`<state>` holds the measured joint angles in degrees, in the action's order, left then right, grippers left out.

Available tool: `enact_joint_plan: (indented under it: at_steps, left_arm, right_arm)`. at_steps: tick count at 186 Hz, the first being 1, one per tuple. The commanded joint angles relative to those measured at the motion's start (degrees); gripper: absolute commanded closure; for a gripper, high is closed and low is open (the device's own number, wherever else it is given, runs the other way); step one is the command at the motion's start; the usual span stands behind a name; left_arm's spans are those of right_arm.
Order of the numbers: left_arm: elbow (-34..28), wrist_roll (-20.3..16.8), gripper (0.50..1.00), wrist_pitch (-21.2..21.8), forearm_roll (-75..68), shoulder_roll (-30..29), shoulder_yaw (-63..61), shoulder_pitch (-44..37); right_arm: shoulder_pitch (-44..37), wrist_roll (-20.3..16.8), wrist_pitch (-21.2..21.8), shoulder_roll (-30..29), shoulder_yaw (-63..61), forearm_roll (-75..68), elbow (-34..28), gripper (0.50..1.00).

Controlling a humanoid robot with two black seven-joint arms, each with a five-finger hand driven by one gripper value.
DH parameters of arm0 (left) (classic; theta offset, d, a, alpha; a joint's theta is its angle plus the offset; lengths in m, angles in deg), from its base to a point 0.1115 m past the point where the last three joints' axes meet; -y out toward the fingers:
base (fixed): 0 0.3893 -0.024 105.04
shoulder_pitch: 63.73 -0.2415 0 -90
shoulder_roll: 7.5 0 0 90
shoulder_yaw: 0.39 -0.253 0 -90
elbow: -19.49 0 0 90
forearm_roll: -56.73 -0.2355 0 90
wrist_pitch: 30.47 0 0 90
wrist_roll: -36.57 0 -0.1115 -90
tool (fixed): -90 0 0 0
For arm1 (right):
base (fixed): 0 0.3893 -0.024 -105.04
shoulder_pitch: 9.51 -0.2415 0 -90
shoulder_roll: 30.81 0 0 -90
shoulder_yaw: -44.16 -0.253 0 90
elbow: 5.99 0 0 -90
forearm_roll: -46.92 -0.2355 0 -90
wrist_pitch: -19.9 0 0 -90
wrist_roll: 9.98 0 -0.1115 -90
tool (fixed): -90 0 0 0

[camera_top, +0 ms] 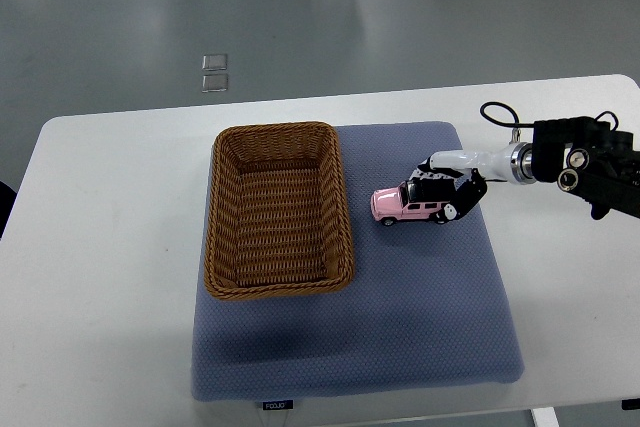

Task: Place pink car in brown basket
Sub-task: 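Lift the pink car and carry it over the wicker basket, then lower the pink car into the basket with the right hand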

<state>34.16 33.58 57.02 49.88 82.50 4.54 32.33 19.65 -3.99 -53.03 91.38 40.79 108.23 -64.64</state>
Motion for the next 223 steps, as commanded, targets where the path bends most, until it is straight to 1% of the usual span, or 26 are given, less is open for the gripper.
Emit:
enact_joint_plan:
  at_steps: [1, 25, 57, 85, 124, 153, 169, 187, 188, 223]
  left_arm:
    - [0.0, 0.0, 0.5, 0.05, -0.01, 0.0, 0.0, 0.0]
    - [0.0, 0.0, 0.5, -0.04, -0.01, 0.0, -0.09, 0.0]
    - [0.0, 0.09, 0.5, -0.04, -0.01, 0.0, -0.09, 0.0]
    - [0.0, 0.09, 0.5, -0.04, -0.01, 0.0, 0.0, 0.0]
    - [0.0, 0.09, 0.5, -0.04, -0.01, 0.0, 0.0, 0.0]
    - [0.27, 0.09, 0.5, -0.04, -0.01, 0.0, -0.09, 0.0]
    - [0.36, 0.09, 0.5, -0.04, -0.01, 0.0, -0.09, 0.0]
    - [0.36, 0.09, 0.5, -0.04, -0.01, 0.0, -0.09, 0.0]
    - [0.36, 0.09, 0.5, -0.04, -0.01, 0.0, -0.09, 0.0]
    - [0.27, 0.09, 0.5, -0.04, -0.01, 0.0, -0.09, 0.0]
  right_arm:
    - [-2.71, 0.26, 0.77, 2.61, -0.23, -0.23, -1.72, 1.0]
    - [-5.08, 0.26, 1.92, 4.28, -0.23, -0.67, -3.22, 1.0]
    - [-7.81, 0.26, 2.09, 2.79, -0.23, -0.93, -3.22, 1.0]
    - [-10.27, 0.26, 2.18, -3.71, 0.12, -2.87, -1.29, 1.0]
    - [-11.59, 0.17, 2.01, -17.68, 0.91, -3.39, 8.03, 1.0]
    - [-11.15, 0.17, 1.3, -24.89, 2.06, -3.22, 12.33, 1.0]
    - [-10.62, 0.26, 1.04, -27.35, 2.06, -3.04, 14.44, 1.0]
    - [-10.62, 0.26, 0.6, -28.23, 2.06, -2.95, 15.5, 1.0]
    - [-10.18, 0.26, 0.16, -29.19, 2.67, -2.95, 16.11, 1.0]
    - [-8.78, 0.26, -0.81, -30.61, 3.9, -2.87, 17.78, 1.0]
